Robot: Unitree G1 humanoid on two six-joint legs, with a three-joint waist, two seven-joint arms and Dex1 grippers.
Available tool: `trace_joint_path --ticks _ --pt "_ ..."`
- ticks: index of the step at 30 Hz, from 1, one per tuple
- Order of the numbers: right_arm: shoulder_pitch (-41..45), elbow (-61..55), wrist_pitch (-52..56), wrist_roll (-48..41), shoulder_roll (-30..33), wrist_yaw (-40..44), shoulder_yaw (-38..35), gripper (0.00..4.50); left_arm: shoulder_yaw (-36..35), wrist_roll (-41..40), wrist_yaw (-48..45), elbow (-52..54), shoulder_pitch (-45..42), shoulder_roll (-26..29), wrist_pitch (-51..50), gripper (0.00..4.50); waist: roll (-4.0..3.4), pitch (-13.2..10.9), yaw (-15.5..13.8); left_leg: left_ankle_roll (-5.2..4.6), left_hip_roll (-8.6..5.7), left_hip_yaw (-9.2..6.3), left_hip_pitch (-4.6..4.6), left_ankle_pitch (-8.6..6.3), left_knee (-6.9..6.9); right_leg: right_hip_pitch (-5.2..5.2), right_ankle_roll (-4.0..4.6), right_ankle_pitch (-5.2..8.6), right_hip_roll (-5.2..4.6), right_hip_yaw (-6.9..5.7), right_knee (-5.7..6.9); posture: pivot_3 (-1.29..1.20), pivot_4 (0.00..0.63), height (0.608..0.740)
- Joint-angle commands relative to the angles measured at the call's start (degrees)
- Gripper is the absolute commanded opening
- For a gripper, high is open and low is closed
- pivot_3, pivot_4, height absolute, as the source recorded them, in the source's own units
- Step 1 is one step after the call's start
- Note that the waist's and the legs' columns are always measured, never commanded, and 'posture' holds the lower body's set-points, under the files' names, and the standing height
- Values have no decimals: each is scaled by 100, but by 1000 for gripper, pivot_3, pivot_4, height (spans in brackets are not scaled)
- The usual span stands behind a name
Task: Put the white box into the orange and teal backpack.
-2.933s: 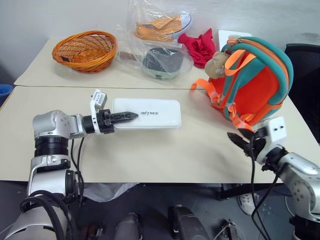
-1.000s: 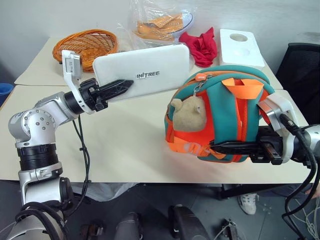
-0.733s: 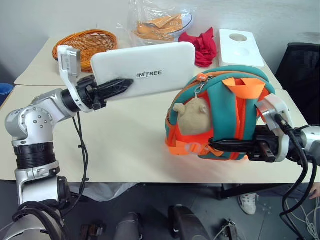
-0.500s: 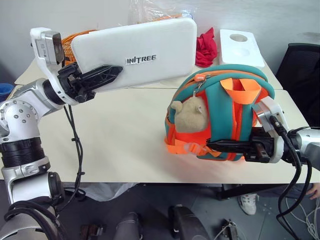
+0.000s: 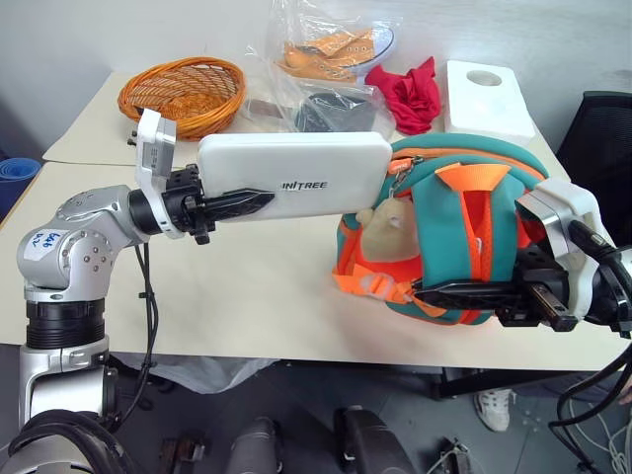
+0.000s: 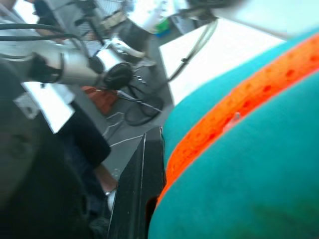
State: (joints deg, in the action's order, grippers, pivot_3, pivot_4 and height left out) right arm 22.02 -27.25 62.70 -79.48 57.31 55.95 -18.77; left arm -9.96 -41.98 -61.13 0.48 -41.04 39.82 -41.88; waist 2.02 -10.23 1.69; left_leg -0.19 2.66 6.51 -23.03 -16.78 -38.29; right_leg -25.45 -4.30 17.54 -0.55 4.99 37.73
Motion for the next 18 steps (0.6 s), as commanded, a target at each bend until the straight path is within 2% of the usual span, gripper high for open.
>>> trace_joint_path --ticks 1,4,11,18 --pt "319 -81 -58 -748 217 -8 -410 5 -216 -205 112 13 -274 1 -81 1311 0 0 2 0 0 0 0 0 0 0 0 0 0 0 0 0 150 740" --pt "470 -12 -75 -912 357 -34 -459 5 -383 -416 124 -155 -476 -32 -211 1311 1 -1 2 -3 2 -3 -3 0 -5 -2 0 0 2 -4 4 0 150 740" --pt "520 110 -100 -1104 575 99 -616 5 -199 -333 12 -107 -492 -92 -150 1311 0 -1 22 -2 3 -4 -4 0 -2 -3 0 0 2 -5 2 0 150 740" --pt "366 233 -209 -659 519 148 -549 5 -21 -479 -207 194 -276 -78 -304 1311 0 -1 10 -1 3 -5 -4 1 -2 -3 0 0 2 -5 1 0 150 740"
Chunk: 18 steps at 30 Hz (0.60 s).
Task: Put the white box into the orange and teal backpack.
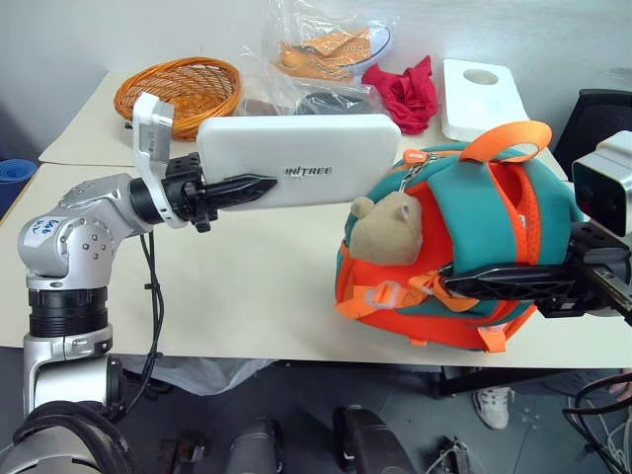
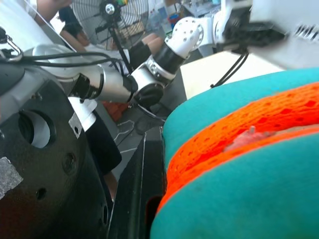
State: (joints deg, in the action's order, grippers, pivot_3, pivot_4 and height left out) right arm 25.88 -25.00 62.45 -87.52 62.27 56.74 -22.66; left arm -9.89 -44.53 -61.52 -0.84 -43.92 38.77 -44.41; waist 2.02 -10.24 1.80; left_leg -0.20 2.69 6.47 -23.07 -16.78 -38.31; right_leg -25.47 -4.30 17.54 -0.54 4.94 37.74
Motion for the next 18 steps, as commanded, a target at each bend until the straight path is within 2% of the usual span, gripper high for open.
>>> trace_joint_path --ticks 1,6,9,12,18 --pt "-46 22 -199 225 1 44 -126 5 -45 -263 -191 369 38 47 -90 1311 0 0 -3 0 0 0 0 0 0 0 0 0 0 0 1 0 150 740" --pt "-130 35 -267 443 -78 3 -55 5 -40 -378 -425 509 119 239 -270 1311 0 0 -3 0 0 0 0 0 -3 0 0 0 0 0 2 0 150 740" --pt "-171 -7 -281 487 -107 11 -45 5 249 -122 -742 613 236 469 -142 1311 0 0 0 3 -1 0 0 2 -2 0 0 0 0 0 1 0 150 740" --pt "-243 -105 -298 551 -138 19 -28 5 821 481 -1094 600 310 676 367 1311 0 0 -3 3 -2 0 1 2 -2 1 0 0 0 0 1 0 150 740" --pt "-462 -345 -425 844 -163 144 7 5 1388 880 -1254 503 -4 426 737 1311 0 0 -25 -4 -4 0 -2 -2 -5 2 0 0 -1 0 -2 0 150 740"
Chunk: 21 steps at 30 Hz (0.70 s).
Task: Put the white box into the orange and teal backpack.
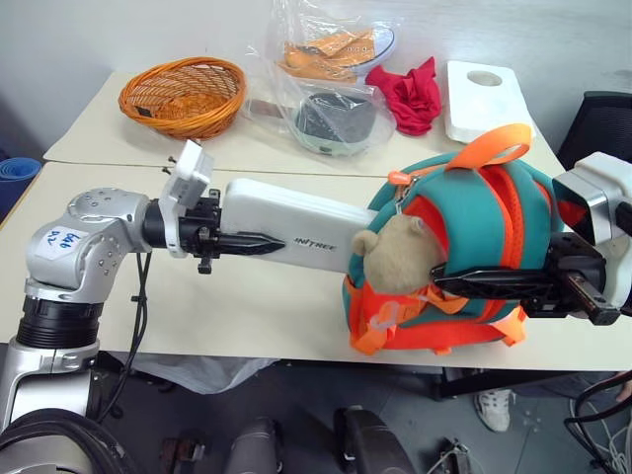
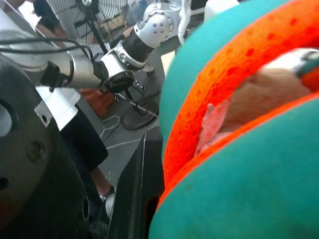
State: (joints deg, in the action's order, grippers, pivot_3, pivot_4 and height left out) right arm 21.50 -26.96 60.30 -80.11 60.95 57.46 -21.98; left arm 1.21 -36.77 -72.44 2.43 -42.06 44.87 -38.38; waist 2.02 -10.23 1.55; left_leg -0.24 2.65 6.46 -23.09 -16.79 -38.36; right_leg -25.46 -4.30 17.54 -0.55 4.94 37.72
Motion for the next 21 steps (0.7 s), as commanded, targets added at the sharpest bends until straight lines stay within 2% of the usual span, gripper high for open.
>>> trace_joint_path --ticks 1,6,11,14,17,21 --pt "-37 -186 -247 142 -54 64 -33 5 378 166 -97 189 -255 -329 183 1311 0 0 0 -2 -1 1 0 -1 -2 0 0 0 0 1 0 0 150 740" --pt "-51 -368 -464 435 -201 -25 192 5 715 370 527 164 -642 -1365 146 1311 0 0 2 -14 1 -2 -8 -8 -23 1 -2 -1 3 1 7 0 150 740" --pt "16 -457 -734 756 -537 -431 422 5 1180 973 1397 -194 -964 -2470 225 1311 0 0 16 -17 2 -4 -11 -10 -35 0 -4 -2 7 5 11 0 150 740" --pt "-9 -544 -823 877 -681 -634 480 5 1409 1295 1649 -340 -1023 -2874 300 1311 -1 0 17 -17 2 -4 -11 -11 -40 0 -5 -2 9 7 15 0 150 740" --pt "-115 -643 -859 898 -768 -822 473 5 1500 1419 1617 -355 -1004 -2976 312 2288 -1 0 20 -16 4 -4 -11 -10 -40 0 -4 -2 11 8 15 0 150 740" --pt "-395 -782 -931 885 -787 -984 372 5 1300 1524 1418 -333 -981 -2469 330 3396 -1 0 26 -16 5 -5 -9 -10 -40 0 -5 -2 11 9 17 0 150 740"
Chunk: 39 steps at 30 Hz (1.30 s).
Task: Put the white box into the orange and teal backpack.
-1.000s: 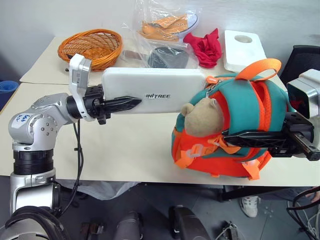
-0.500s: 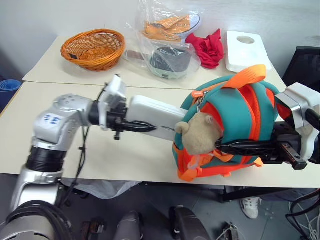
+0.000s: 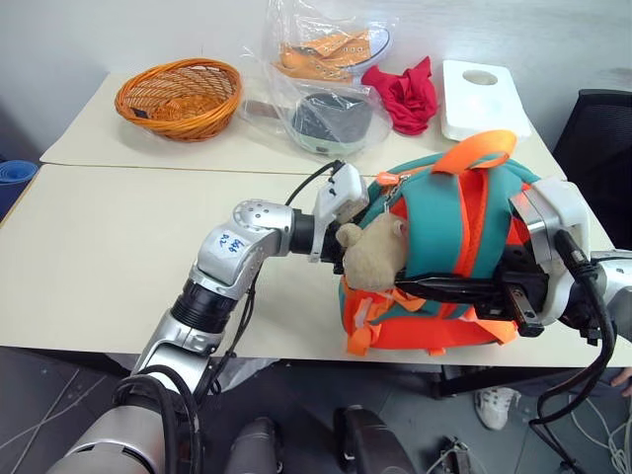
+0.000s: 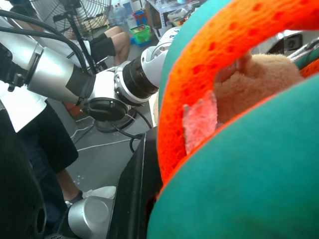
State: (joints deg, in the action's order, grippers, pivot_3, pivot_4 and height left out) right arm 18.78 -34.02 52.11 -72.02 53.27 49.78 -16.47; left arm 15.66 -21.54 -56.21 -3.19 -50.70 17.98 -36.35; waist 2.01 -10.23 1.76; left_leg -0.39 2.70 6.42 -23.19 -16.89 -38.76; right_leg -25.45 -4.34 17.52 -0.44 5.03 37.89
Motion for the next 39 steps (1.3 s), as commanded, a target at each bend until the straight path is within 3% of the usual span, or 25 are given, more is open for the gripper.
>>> trace_joint_path --ticks 1,4,9,14,20,31,34,39 --pt "-179 -97 -130 55 -12 -241 -210 5 -229 17 -246 217 -112 386 152 3714 0 0 5 0 0 1 1 0 -1 0 0 0 -1 1 2 0 150 740" --pt "-311 -123 -184 -6 33 -287 -292 5 -556 -269 -657 336 -59 918 95 4468 0 0 14 1 1 2 3 0 -1 0 0 0 -1 0 5 0 150 740" --pt "-452 -100 -201 -54 98 -282 -455 5 -1787 -2017 -1737 688 -243 2016 -1185 4468 -3 -2 73 19 8 2 1 10 3 -4 3 2 2 -5 7 0 150 740" --pt "-447 -59 -167 -166 121 -287 -542 5 -2101 -2626 -1548 1019 -506 2090 -1647 4468 -2 -2 -37 16 -3 -15 0 8 -19 16 0 2 -10 -22 -2 0 150 740" --pt "-395 -39 -131 -303 126 -348 -562 5 -1497 -2195 -1213 1511 -393 1876 -1275 4468 -2 -2 -16 -2 -5 -17 2 -4 -25 28 -8 -2 -10 -21 -10 0 150 740" --pt "-220 -30 -117 -803 144 -672 -563 5 -161 -684 -666 1297 -236 1390 -286 4468 -2 -1 -15 -5 -3 -14 3 -7 -23 24 -8 -2 -4 -11 -9 0 150 740" --pt "-221 -41 -128 -834 139 -722 -552 5 -300 -783 -535 1238 -254 1137 -358 3865 -2 -1 -28 -8 -5 -15 1 -8 -25 25 -8 -2 -6 -12 -10 0 150 740" --pt "-290 -61 -134 -796 134 -735 -555 5 -520 -836 -371 1079 -341 937 -438 2325 -2 -1 -19 -9 -3 -15 0 -9 -25 24 -8 -2 -5 -12 -10 0 150 740"
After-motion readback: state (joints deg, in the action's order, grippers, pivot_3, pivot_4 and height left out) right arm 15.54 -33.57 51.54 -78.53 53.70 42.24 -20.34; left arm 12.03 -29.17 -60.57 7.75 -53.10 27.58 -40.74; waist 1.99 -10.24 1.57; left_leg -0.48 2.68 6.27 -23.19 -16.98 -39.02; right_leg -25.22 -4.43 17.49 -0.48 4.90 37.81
